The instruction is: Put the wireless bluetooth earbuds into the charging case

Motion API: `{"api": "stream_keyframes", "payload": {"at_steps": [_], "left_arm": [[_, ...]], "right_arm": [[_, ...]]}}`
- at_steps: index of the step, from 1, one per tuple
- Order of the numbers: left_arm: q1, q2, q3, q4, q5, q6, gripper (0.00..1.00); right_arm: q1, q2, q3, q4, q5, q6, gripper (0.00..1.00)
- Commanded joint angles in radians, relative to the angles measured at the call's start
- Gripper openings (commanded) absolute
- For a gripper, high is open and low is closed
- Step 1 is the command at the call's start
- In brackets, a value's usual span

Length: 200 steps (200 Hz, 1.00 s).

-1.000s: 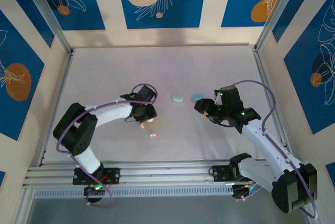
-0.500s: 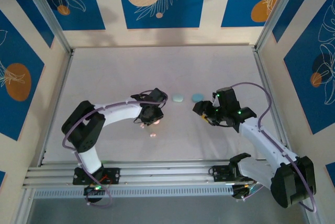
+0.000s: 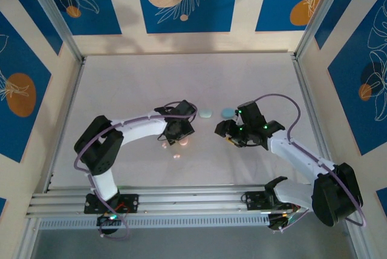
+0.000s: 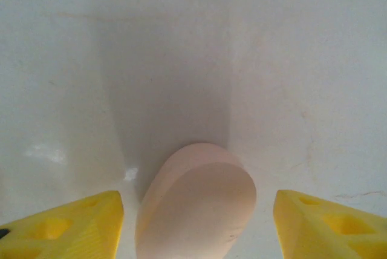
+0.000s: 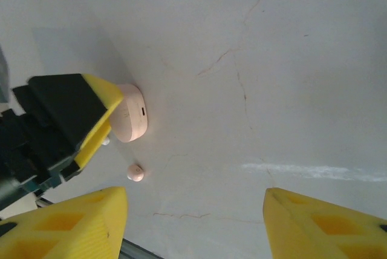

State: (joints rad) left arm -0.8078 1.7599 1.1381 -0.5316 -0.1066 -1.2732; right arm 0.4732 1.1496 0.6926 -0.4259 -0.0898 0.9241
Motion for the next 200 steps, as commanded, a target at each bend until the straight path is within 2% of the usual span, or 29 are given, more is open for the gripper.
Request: {"api": "stream_keyframes", "payload": {"at_steps": [1, 35, 39, 58, 83, 93, 109, 121, 142, 177, 200], "left_arm": [[-0.010, -0.111, 0.030, -0.072, -0.128, 0.051, 0.70], [-0.002, -0.314, -0.043, -0.037, -0.320, 0.212, 0.75], [0.000, -0.341, -0.055, -0.038, -0.344, 0.221, 0.78], [0.024, -0.464, -0.118, -0.032, -0.427, 0.292, 0.83], [0.084, -0.625, -0.203, -0.024, -0.465, 0.375, 0.85], [0.103, -0.686, -0.243, -0.011, -0.485, 0.405, 0.89], [0.135, -0.788, -0.302, 0.023, -0.491, 0.457, 0.90], [0.154, -0.854, -0.337, 0.053, -0.477, 0.502, 0.95], [0.182, -0.929, -0.370, 0.074, -0.475, 0.519, 0.96], [0.206, -0.953, -0.380, 0.081, -0.453, 0.538, 0.96], [0.214, -0.947, -0.383, 0.086, -0.434, 0.539, 0.97]], "right_arm": [[0.041, 0.041, 0.051, 0.034, 0.060, -0.045, 0.62], [0.172, 0.151, 0.100, 0.114, 0.213, -0.148, 0.63], [0.185, 0.167, 0.107, 0.121, 0.224, -0.151, 0.63], [0.222, 0.266, 0.173, 0.118, 0.213, -0.139, 0.66], [0.285, 0.422, 0.302, 0.049, 0.201, -0.112, 0.68], [0.311, 0.481, 0.360, 0.005, 0.209, -0.104, 0.69], [0.346, 0.571, 0.451, -0.064, 0.228, -0.090, 0.69], [0.366, 0.629, 0.511, -0.114, 0.233, -0.092, 0.69], [0.394, 0.719, 0.608, -0.218, 0.269, -0.095, 0.70], [0.425, 0.824, 0.735, -0.348, 0.344, -0.102, 0.70], [0.438, 0.867, 0.781, -0.359, 0.321, -0.128, 0.70]]}}
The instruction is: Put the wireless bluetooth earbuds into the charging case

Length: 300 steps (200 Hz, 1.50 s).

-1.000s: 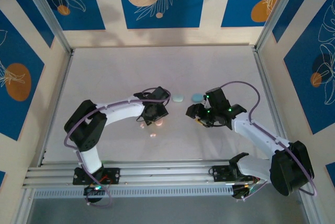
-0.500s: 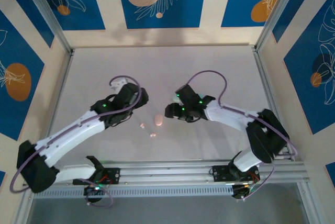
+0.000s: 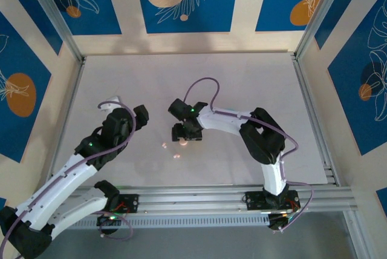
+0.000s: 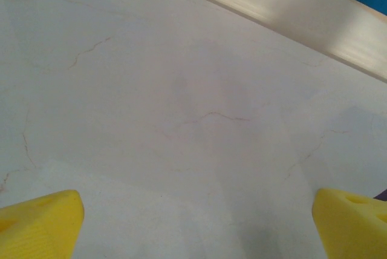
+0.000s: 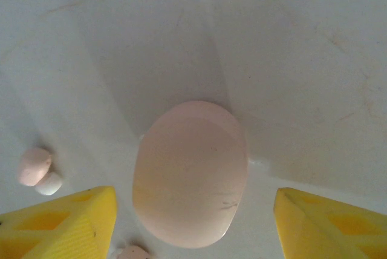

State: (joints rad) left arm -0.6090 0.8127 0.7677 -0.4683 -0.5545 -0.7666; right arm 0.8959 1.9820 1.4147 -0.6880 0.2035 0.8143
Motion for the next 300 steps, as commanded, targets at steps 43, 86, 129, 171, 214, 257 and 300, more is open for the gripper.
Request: {"api": "stream_keyframes", "payload": {"at_steps": [43, 86, 129, 171, 214, 257, 300], "left_arm": [[0.020, -0.001, -0.018, 0.040, 0.034, 0.032, 0.96], [0.022, 0.003, -0.020, 0.050, 0.046, 0.035, 0.96], [0.023, 0.018, -0.018, 0.063, 0.070, 0.039, 0.96], [0.023, 0.023, -0.016, 0.064, 0.086, 0.038, 0.96], [0.023, 0.017, -0.016, 0.056, 0.084, 0.033, 0.95], [0.023, 0.024, -0.018, 0.059, 0.092, 0.035, 0.94], [0.023, 0.042, -0.021, 0.098, 0.161, 0.095, 0.92]], "right_arm": [[0.030, 0.096, 0.115, -0.131, 0.036, -0.037, 0.65], [0.032, 0.084, 0.103, -0.140, 0.087, -0.073, 0.51], [0.019, 0.046, 0.063, -0.107, 0.118, -0.099, 0.58], [0.019, 0.053, 0.058, -0.074, 0.142, -0.091, 0.59], [0.025, 0.056, 0.044, -0.042, 0.154, -0.033, 0.57], [0.036, 0.026, 0.014, -0.029, 0.166, -0.050, 0.40], [0.041, -0.168, -0.148, 0.170, 0.131, -0.254, 0.33]]}}
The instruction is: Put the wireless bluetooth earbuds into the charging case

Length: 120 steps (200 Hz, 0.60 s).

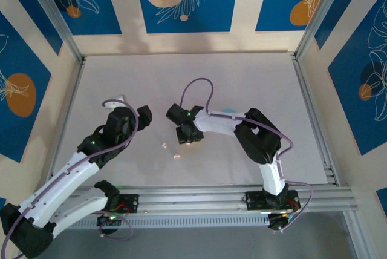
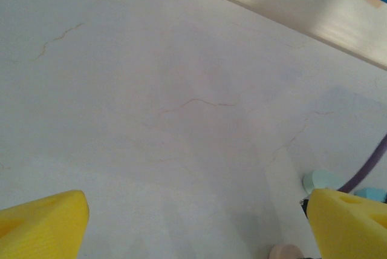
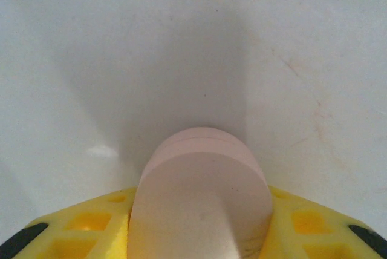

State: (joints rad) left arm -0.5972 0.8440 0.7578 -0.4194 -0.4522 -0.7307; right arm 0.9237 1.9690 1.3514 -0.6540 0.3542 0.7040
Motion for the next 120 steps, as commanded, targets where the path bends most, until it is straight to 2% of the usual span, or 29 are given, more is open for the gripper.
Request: {"api": "stream_keyframes", "payload": {"at_steps": [1, 32, 67, 92, 120], "left_arm": [[0.011, 0.010, -0.012, 0.051, 0.061, 0.062, 0.92], [0.012, 0.009, -0.040, 0.180, 0.234, 0.155, 0.91], [0.010, 0.035, -0.041, 0.368, 0.537, 0.213, 0.89], [0.008, 0.089, 0.007, 0.453, 0.765, 0.214, 0.88], [0.003, 0.133, 0.057, 0.477, 0.936, 0.202, 0.86]], "right_arm": [[0.013, -0.163, -0.090, 0.143, -0.021, -0.152, 0.32], [0.019, -0.441, -0.306, 0.388, -0.096, -0.435, 0.32], [0.011, -0.744, -0.505, 0.591, -0.265, -0.751, 0.32], [-0.006, -0.884, -0.554, 0.606, -0.353, -0.898, 0.32], [-0.022, -0.927, -0.520, 0.528, -0.344, -0.977, 0.32]]}}
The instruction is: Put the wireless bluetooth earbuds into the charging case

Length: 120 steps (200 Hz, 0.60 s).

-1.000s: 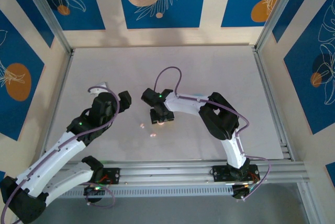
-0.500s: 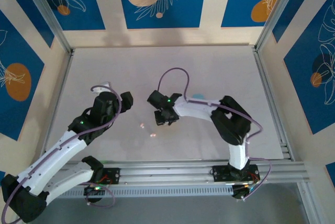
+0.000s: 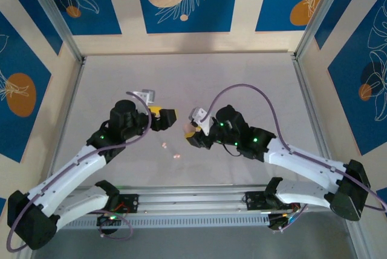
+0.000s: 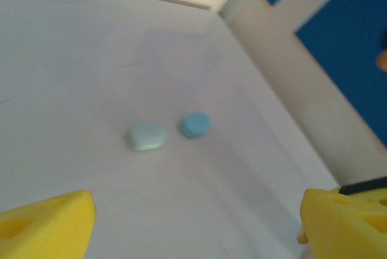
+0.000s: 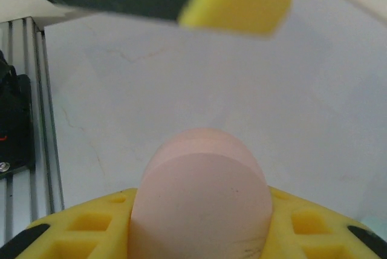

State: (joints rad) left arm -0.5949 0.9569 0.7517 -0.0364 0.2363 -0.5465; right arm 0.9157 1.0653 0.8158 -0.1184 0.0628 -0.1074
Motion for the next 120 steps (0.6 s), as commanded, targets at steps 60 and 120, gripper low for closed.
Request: {"api": "stream_keyframes", "payload": {"at_steps": [60, 120], "left_arm": [[-0.053, 0.092, 0.110, 0.034, 0.368, 0.020, 0.79], [-0.095, 0.163, 0.153, -0.025, 0.358, 0.032, 0.69]], "right_arm": [[-0.021, -0.018, 0.036, 0.039, -0.002, -0.195, 0.32], [-0.019, -0.008, 0.036, 0.064, 0.023, -0.190, 0.33]]}}
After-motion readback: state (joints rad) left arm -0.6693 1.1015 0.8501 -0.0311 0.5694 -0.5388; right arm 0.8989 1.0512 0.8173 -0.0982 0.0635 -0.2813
